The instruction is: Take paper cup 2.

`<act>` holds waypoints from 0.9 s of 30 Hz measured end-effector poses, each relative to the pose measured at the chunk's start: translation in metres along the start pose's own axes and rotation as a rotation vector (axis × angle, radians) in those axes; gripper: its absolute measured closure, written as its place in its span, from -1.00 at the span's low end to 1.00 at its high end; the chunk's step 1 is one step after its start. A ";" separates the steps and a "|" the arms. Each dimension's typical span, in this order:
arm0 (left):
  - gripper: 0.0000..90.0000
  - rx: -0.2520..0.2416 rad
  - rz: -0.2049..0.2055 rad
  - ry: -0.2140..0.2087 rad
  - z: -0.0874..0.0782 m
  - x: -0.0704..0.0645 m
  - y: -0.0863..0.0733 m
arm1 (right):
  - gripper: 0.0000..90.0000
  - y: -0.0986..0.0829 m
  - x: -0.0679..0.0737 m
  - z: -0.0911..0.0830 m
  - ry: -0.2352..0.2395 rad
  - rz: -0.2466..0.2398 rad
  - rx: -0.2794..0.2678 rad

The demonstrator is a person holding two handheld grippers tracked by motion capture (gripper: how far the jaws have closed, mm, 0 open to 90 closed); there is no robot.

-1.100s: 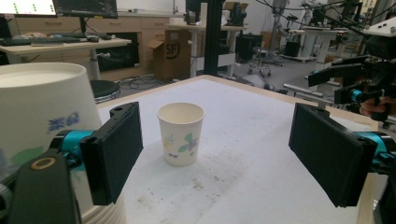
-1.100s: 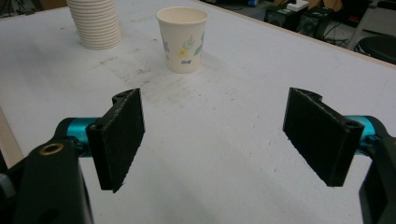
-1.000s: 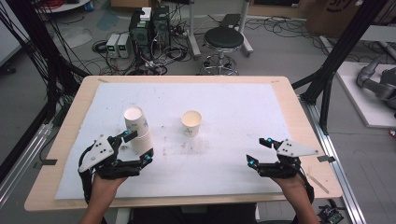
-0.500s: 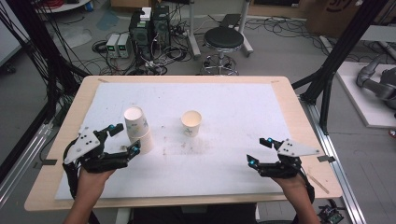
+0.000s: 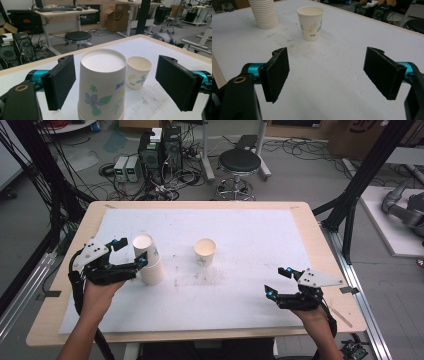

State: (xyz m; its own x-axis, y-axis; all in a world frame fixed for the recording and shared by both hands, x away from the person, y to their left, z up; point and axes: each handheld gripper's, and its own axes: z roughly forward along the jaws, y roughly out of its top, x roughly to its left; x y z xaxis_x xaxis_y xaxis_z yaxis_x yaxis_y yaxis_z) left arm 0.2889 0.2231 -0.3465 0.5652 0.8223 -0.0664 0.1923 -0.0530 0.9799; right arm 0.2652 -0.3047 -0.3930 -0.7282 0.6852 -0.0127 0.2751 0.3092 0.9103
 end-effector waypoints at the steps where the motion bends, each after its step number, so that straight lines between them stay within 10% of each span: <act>1: -0.63 0.009 0.002 0.001 0.002 0.001 0.001 | -0.53 0.000 0.000 0.000 0.000 0.000 0.000; 27: -0.28 0.115 -0.014 -0.002 0.030 0.009 -0.003 | -0.53 -0.001 -0.001 -0.001 -0.002 0.004 0.000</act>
State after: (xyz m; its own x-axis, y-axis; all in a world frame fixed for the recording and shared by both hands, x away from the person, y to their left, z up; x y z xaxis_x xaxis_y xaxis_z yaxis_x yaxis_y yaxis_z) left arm 0.3176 0.2139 -0.3556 0.5637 0.8221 -0.0801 0.2903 -0.1064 0.9510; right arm 0.2652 -0.3069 -0.3938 -0.7260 0.6876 -0.0100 0.2776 0.3063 0.9106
